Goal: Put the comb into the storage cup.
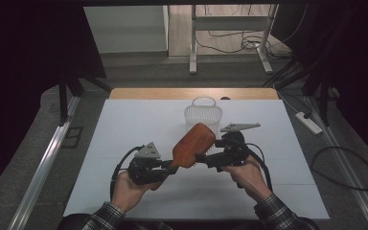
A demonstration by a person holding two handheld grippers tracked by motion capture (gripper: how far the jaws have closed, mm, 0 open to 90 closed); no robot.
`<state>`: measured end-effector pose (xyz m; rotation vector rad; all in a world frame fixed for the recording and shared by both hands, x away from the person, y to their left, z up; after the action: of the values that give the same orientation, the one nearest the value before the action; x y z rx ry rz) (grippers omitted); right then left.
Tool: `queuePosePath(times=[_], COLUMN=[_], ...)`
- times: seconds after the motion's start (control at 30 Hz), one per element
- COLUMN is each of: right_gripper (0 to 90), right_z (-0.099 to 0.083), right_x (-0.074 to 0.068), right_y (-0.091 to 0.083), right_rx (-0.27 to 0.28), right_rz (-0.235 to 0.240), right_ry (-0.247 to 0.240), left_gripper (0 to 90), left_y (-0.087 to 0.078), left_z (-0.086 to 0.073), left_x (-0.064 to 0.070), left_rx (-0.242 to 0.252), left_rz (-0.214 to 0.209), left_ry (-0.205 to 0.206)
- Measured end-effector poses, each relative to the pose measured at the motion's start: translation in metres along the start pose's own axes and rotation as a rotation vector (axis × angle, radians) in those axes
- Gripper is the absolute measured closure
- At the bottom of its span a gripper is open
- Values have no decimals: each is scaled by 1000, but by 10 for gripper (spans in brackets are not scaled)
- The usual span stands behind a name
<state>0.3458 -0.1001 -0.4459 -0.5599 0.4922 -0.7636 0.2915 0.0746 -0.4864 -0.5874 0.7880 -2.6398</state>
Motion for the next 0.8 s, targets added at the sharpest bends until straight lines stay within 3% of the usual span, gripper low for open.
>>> queuePosePath(times=[0.27,0.67,0.8], right_gripper=[0,0,43], right_z=[8,16,18], right_x=[-3,-10,-10], right_y=[7,20,21], right_rx=[-2,-13,-5], right_rz=[41,63,83], right_ry=[45,65,96], left_gripper=[721,721,721], left_y=[0,-2,-3], left_z=[4,6,7], left_x=[2,4,4], left_rx=[17,41,45], left_rz=[4,14,14], left_ry=[12,32,36])
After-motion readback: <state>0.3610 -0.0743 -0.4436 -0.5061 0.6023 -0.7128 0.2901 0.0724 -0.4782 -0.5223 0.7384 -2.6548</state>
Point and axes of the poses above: each handheld gripper's, and its own axes: y roughly forward along the jaws, z roughly out of its top, x roughly to its right, the point moved 7 cm from there along y, roughly forward along the jaws, and after that the axes turned 11 degrees about -z, right-handed, at the moved point
